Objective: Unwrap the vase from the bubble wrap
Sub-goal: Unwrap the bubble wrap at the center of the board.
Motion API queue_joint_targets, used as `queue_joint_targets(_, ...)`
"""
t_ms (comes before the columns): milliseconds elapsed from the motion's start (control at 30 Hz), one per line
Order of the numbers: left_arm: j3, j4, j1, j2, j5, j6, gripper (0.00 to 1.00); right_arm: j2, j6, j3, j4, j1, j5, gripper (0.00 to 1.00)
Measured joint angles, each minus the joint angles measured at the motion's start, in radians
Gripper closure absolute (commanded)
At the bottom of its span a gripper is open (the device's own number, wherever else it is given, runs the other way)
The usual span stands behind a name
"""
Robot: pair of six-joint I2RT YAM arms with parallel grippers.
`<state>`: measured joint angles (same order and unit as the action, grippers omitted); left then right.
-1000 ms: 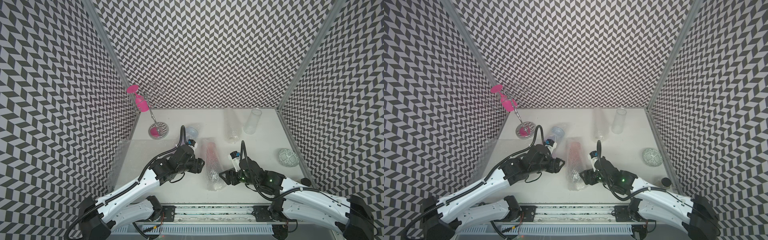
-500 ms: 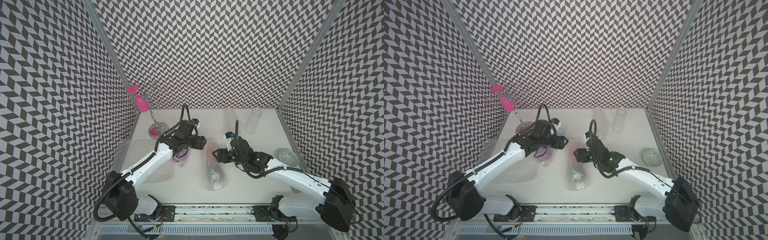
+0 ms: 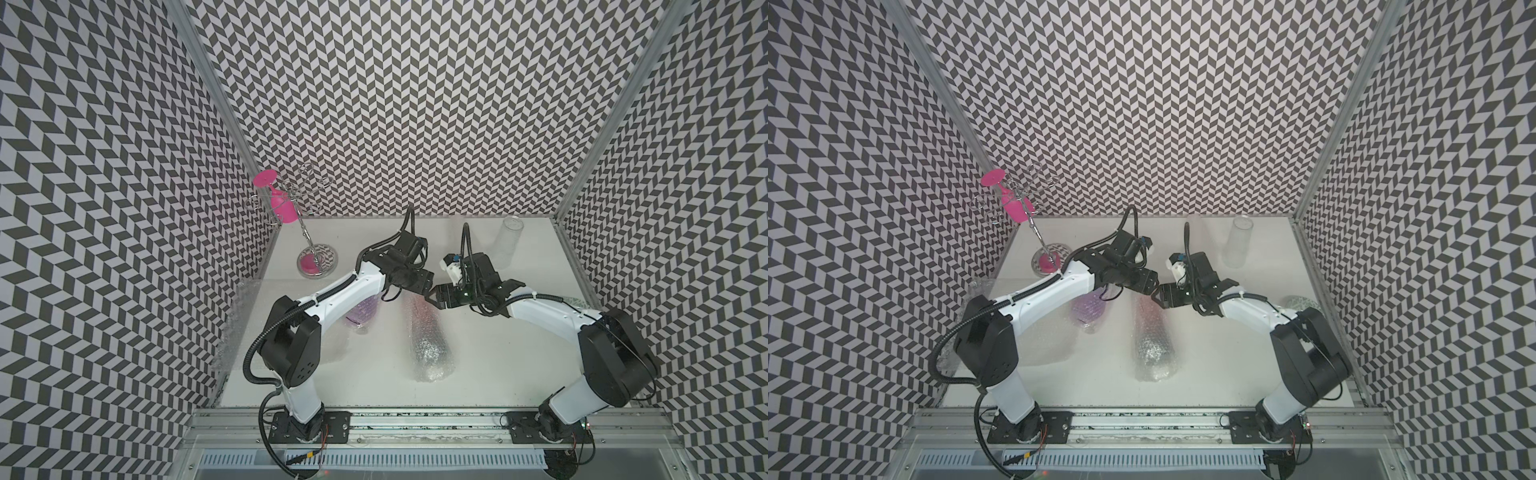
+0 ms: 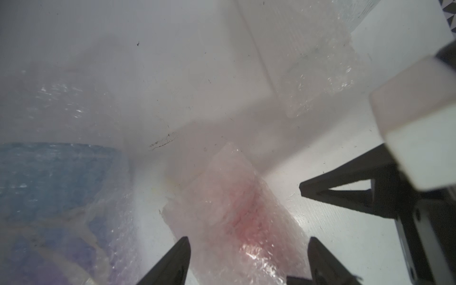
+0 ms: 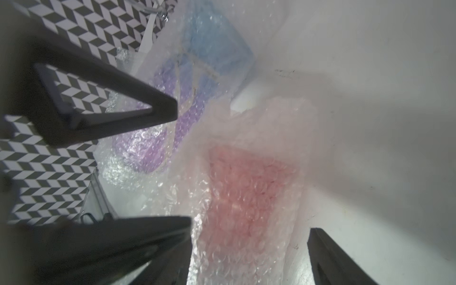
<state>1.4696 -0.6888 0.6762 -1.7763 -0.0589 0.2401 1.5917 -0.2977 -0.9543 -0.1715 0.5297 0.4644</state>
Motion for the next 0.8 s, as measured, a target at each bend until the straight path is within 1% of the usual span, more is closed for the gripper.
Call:
queue_joint_targets(133, 0.027, -0.044, 0.005, -0.038, 0.048, 0.005, 0.31, 0.012, 0.031, 0.008, 0.019, 0.0, 0.061, 0.24)
queue_joint_targets(300, 0.027, -0.072, 0.005, -0.039, 0.095, 0.016, 0.34, 0.051, 0.052, 0.02, 0.048, 0.0, 0.114, 0.27)
queue_joint_targets(500, 0.027, -0.082, 0.005, -0.045, 0.13, 0.017, 0.44, 0.068, 0.064, 0.046, 0.064, -0.002, 0.128, 0.31)
queue_joint_targets(533, 0.027, -0.082, 0.005, -0.051, 0.136, 0.015, 0.46, 0.068, 0.065, 0.049, 0.072, -0.002, 0.129, 0.33)
queue_joint_targets(633, 0.028, -0.081, 0.005, -0.074, 0.142, 0.012, 0.52, 0.069, 0.066, 0.056, 0.095, -0.002, 0.138, 0.43)
queue_joint_targets(733, 0.038, -0.079, 0.012, -0.082, 0.153, 0.005, 0.62, 0.071, 0.069, 0.057, 0.109, -0.002, 0.146, 0.52)
queue_joint_targets(800, 0.039, -0.076, 0.017, -0.083, 0.16, 0.002, 0.68, 0.071, 0.069, 0.057, 0.116, 0.001, 0.147, 0.54)
